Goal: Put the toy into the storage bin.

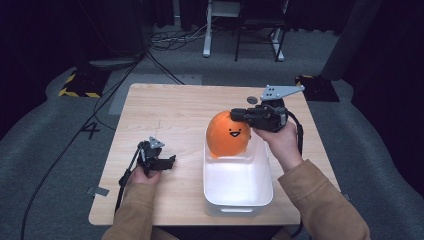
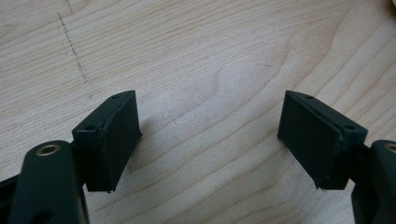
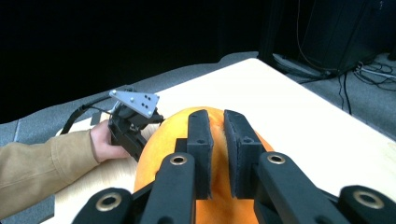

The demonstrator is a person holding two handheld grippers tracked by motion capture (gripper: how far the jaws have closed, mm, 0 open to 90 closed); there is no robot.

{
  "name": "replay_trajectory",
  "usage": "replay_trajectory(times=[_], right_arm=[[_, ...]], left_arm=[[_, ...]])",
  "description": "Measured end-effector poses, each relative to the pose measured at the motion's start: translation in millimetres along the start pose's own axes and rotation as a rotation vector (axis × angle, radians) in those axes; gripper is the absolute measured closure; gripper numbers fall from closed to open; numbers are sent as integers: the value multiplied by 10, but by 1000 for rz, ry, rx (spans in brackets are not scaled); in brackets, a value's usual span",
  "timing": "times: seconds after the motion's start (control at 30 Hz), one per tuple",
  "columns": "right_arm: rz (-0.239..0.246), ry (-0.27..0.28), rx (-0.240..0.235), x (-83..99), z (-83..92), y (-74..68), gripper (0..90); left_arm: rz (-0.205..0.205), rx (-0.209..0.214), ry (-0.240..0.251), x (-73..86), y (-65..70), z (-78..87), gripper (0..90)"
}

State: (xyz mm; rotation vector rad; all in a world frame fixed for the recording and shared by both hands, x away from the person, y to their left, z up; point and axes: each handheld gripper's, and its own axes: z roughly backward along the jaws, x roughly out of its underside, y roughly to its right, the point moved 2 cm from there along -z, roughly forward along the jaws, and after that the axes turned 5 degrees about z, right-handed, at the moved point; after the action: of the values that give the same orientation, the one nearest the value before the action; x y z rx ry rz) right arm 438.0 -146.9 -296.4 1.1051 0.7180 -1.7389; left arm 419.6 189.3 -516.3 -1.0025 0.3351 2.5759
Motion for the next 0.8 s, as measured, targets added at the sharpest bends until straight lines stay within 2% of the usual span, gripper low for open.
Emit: replay_trajectory(times=[0.57, 0.8], right_arm=[[-20, -119, -7, 306, -274, -20, 808], [-10, -170, -16, 397, -365, -25, 806]], left_arm=[[0, 0, 0, 0, 0, 0, 213], [0, 0, 0, 0, 0, 0, 213]])
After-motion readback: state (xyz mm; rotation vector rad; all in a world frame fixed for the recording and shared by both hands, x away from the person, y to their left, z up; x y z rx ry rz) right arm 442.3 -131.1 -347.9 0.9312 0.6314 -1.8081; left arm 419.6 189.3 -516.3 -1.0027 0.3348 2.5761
